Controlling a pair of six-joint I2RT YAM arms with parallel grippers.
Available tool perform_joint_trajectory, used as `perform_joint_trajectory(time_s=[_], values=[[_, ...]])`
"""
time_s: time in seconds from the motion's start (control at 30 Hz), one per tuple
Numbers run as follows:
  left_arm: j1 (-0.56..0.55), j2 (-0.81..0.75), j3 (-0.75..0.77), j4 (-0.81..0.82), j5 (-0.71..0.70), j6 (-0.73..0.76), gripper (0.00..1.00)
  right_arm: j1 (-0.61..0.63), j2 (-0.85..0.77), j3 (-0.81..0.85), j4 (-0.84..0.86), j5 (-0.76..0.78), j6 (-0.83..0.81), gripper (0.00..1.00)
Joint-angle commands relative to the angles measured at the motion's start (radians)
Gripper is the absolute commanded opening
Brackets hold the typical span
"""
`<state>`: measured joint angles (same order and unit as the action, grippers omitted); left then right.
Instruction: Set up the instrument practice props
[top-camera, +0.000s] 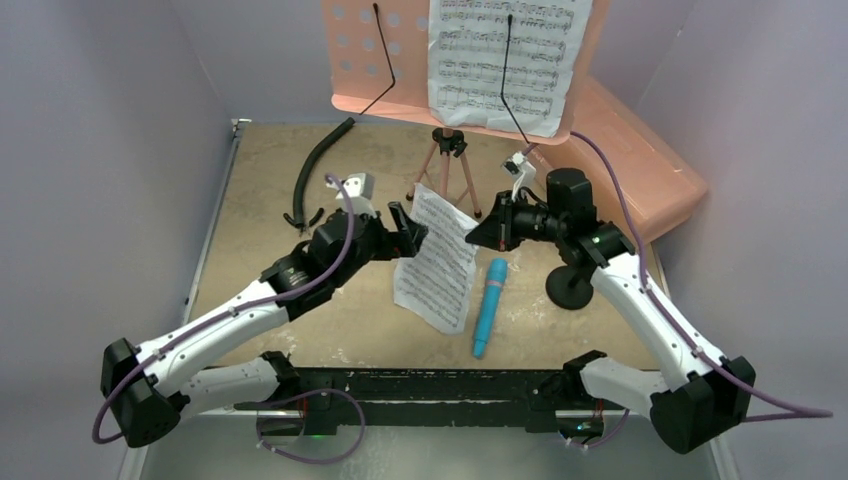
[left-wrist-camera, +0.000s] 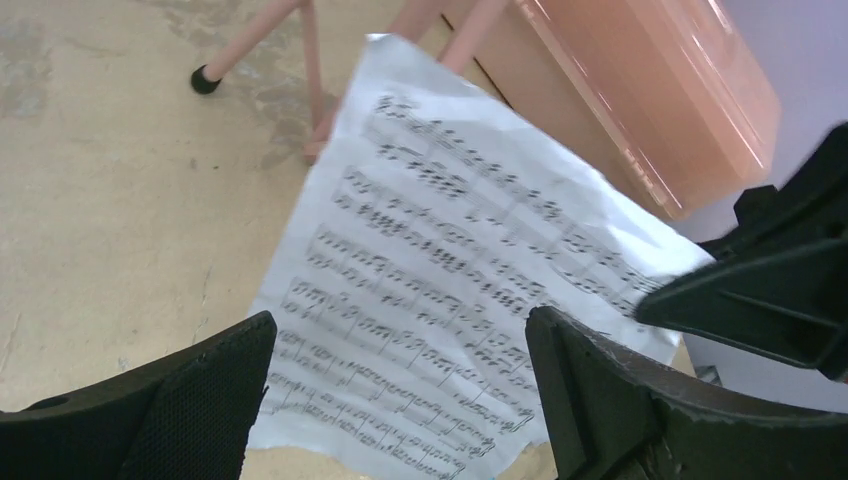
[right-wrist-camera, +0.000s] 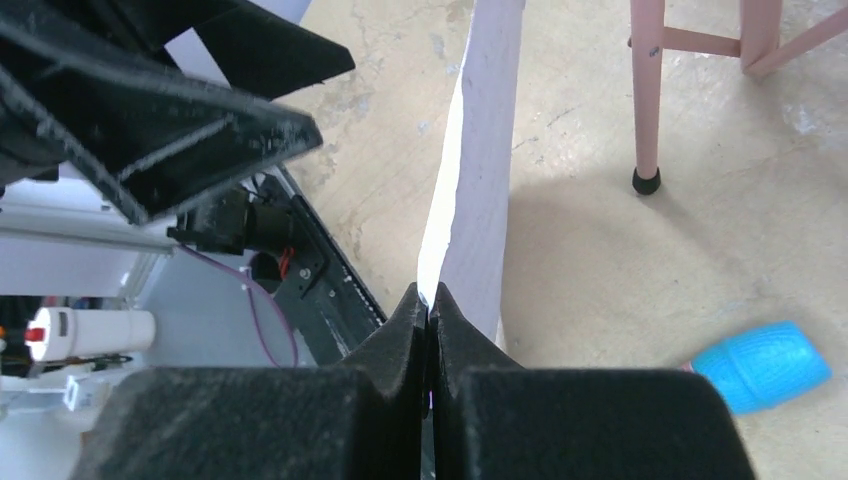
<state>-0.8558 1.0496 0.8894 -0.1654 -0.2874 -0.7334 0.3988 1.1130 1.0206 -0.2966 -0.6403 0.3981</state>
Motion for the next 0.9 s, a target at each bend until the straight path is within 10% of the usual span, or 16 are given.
perform_joint_trajectory(time_s=[0.0,0.33,0.87], values=[[0.039,-0.12,-0.1,0.105,-0.007,-0.084,0.97,0.0,-0.095,-0.035,0.057,0.043,-0.102,0.0],[0.051,-0.32,-0.222,0.119,-0.134,-0.068,0.99,0.001,-0.227,-0.065,0.088,0.071,-0.196,0.0],[0.053,-0.215,-0.151,0.106,-0.094,0.011,0.99,0.001,-0.262,-0.062,0.115,0.047,-0.232,0.0]])
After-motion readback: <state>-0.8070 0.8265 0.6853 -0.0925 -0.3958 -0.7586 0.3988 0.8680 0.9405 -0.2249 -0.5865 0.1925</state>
